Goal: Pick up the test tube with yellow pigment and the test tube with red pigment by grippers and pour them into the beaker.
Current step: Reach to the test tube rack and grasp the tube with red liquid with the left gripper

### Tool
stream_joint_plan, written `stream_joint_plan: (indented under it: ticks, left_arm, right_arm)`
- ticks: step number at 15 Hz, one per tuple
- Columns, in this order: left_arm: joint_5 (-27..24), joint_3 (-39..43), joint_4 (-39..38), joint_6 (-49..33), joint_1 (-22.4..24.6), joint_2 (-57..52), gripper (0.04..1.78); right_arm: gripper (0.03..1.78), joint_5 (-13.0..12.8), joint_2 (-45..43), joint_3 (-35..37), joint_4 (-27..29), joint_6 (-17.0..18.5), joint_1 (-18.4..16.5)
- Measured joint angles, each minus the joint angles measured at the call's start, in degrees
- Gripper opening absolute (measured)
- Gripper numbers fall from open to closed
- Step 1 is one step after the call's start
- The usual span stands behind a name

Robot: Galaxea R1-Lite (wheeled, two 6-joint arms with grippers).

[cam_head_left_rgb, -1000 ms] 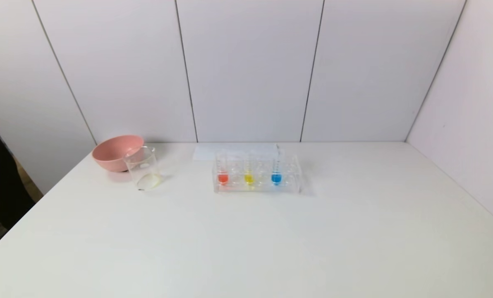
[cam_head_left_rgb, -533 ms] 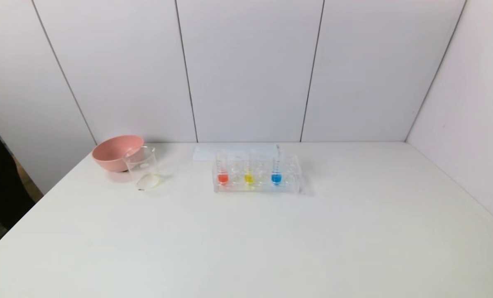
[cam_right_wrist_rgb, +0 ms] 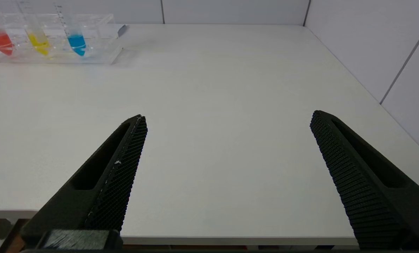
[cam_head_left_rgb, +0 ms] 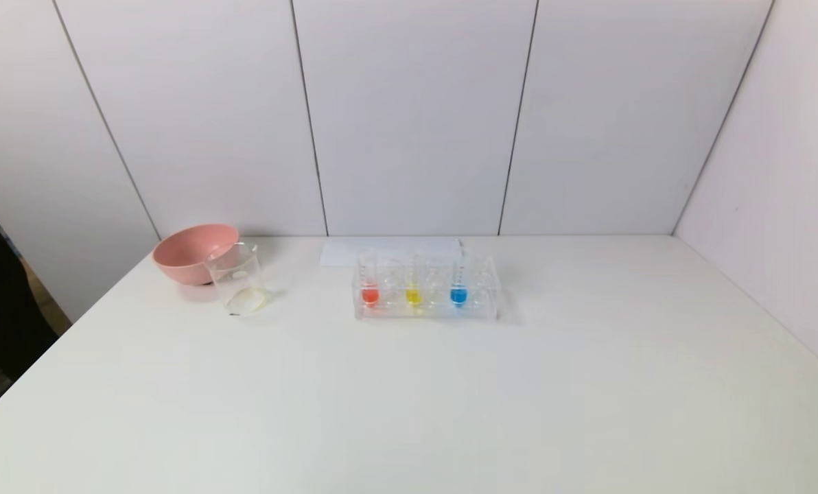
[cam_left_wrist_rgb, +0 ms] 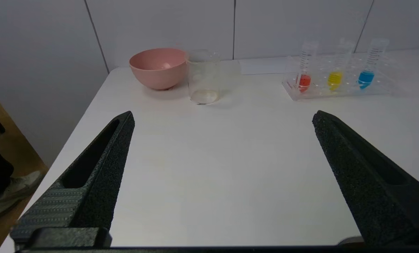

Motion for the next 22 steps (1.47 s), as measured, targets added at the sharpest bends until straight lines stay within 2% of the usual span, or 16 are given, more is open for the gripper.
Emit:
stream_joint_plan:
  ticks: [5,11,22]
  left_arm:
    - [-3.25,-8.61,-1.99,-2.05,0.00,10.69,1.77]
    - [-6.86,-15.21,-10.33,-4.47,-0.28,26.19,1.77]
    - [-6.66,-17.09,-32.20,-5.49,-8.40,53.22,1.77]
  right_arm:
    - [1.70,-0.02,0.00,0.00,0.00,0.01,0.02]
    - [1.70,-0.02,0.00,0.00,0.00,0.01,0.02]
    - [1.70,0.00,0.00,0.02,0.00,0.06,0.00]
